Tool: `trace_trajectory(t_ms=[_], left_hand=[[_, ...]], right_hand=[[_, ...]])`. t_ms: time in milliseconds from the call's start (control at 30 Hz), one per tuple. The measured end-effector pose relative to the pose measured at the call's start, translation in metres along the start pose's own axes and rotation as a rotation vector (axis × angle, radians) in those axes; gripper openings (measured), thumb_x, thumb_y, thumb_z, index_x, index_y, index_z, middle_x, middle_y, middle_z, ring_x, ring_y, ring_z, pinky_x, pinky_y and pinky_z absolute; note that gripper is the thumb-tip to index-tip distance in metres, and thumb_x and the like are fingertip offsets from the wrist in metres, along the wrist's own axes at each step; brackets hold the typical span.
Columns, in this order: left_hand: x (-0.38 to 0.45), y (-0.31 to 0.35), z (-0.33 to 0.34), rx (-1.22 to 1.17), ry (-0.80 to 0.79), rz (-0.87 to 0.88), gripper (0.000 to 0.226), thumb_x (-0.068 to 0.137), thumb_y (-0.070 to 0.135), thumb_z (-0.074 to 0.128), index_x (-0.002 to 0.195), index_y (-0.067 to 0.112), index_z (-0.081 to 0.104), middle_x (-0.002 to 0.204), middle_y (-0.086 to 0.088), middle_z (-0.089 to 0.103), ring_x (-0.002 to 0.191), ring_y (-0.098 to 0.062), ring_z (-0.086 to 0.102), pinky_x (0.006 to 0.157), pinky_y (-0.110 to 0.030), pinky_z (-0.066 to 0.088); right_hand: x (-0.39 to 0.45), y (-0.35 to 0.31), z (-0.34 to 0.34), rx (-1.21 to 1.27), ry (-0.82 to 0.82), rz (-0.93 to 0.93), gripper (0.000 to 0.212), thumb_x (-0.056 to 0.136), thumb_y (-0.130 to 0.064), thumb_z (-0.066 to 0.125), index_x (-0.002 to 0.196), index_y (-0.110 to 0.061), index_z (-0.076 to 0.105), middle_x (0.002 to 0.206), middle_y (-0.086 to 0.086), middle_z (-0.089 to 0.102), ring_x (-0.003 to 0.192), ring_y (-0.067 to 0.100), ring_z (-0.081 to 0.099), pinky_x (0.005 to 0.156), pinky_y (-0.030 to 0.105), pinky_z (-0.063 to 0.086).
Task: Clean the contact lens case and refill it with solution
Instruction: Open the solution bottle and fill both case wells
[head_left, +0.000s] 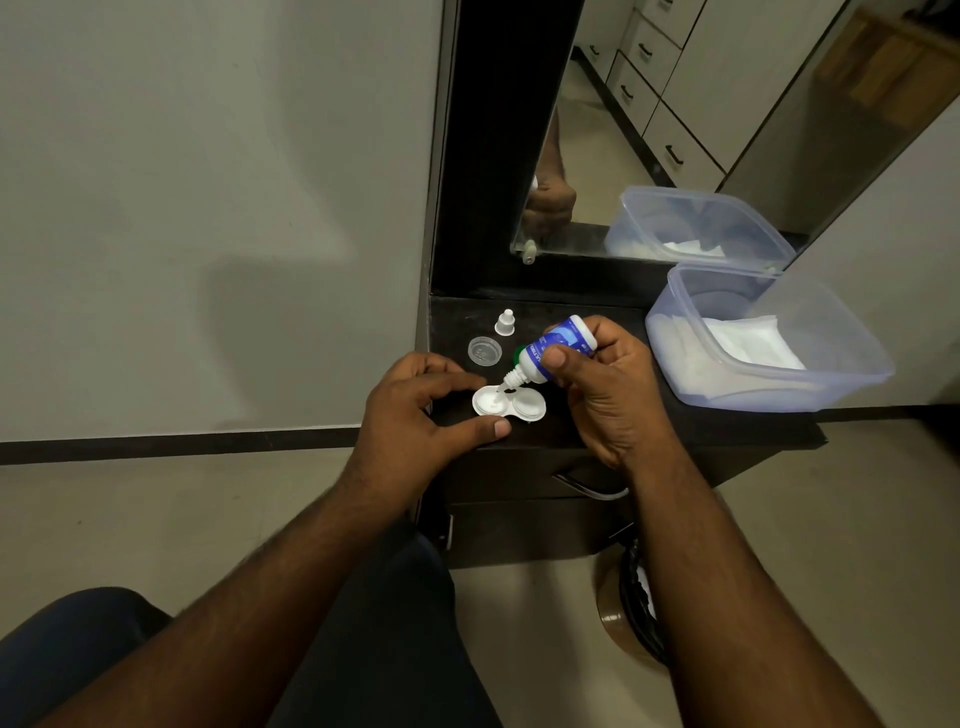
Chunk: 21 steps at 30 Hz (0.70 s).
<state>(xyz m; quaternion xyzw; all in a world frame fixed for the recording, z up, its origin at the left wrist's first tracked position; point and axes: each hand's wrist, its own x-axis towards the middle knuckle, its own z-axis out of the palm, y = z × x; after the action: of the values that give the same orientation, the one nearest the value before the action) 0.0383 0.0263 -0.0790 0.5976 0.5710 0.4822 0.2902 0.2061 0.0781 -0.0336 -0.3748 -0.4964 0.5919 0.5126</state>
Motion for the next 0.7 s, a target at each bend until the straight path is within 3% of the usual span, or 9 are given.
trace_trajectory(t_ms=[467,700], left_hand=[[-0.0005,0.0007,0.0005,0.006,-0.003,-0.006,0.037,0.064,0.036,0.082,0.099,0.032,0.071,0.098,0.015,0.055,0.093,0.008,0.05,0.069,-0.001,0.038],[0.0003,0.0,0.0004,0.013,-0.003,-0.001,0.038,0.065,0.037,0.082,0.101,0.028,0.072,0.098,0.014,0.055,0.092,0.008,0.05,0.069,-0.001,0.038]], right_hand=[[0.0038,0.0047,-0.004,0.024,-0.012,-0.004,0.036,0.048,-0.025,0.083,0.075,-0.012,0.064,0.069,0.003,0.07,0.069,0.016,0.068,0.067,0.024,0.055],[0.003,0.0037,-0.0027,-0.023,0.002,0.004,0.024,0.059,-0.01,0.072,0.079,-0.007,0.059,0.067,0.001,0.069,0.067,0.014,0.067,0.067,0.024,0.056]])
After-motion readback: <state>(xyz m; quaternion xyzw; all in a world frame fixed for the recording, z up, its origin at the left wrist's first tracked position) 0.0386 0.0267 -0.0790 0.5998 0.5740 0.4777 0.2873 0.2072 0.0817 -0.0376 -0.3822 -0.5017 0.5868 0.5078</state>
